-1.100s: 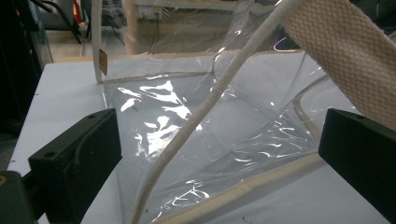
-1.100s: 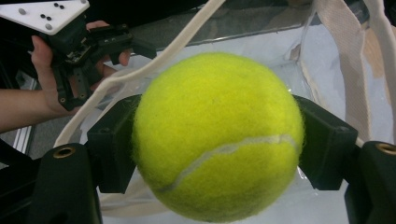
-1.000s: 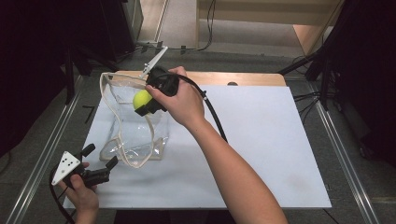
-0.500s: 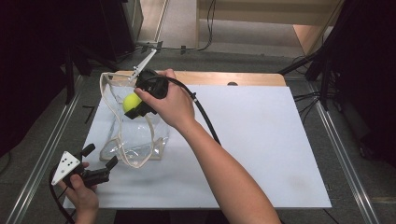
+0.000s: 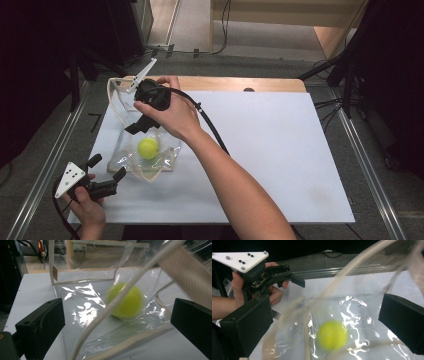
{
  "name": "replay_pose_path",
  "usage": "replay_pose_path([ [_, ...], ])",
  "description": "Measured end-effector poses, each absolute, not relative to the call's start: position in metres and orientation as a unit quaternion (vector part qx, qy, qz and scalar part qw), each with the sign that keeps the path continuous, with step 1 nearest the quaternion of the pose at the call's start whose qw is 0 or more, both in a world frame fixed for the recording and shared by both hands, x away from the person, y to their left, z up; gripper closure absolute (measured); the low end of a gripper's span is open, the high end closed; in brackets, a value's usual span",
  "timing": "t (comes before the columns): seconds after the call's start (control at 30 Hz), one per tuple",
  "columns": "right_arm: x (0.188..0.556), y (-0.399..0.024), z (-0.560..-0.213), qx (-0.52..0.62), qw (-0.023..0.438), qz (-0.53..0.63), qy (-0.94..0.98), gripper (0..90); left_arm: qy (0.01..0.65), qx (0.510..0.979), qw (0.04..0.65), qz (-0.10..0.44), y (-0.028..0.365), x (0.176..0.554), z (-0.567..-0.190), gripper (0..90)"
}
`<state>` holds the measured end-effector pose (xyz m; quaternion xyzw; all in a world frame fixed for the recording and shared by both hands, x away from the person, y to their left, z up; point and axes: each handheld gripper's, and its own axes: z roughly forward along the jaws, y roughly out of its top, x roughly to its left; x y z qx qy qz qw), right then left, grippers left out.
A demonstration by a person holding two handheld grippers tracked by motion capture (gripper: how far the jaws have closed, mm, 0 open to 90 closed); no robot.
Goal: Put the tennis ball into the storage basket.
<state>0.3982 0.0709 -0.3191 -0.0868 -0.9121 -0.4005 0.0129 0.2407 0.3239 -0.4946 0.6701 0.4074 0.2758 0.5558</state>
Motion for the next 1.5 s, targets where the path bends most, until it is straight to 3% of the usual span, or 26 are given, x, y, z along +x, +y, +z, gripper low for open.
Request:
replay_pose_path([
  [0.37, 0.396, 0.040, -0.313, -0.111, -0.002, -0.413, -0.904, 0.0, 0.407, 0.672, 0.554, 0.275, 0.324, 0.241, -0.495, 0.0],
  [1.5, 0.389, -0.064, -0.361, -0.213, -0.049, -0.420, -0.881, 0.0, 0.406, 0.674, 0.552, 0.276, 0.323, 0.241, -0.495, 0.0],
])
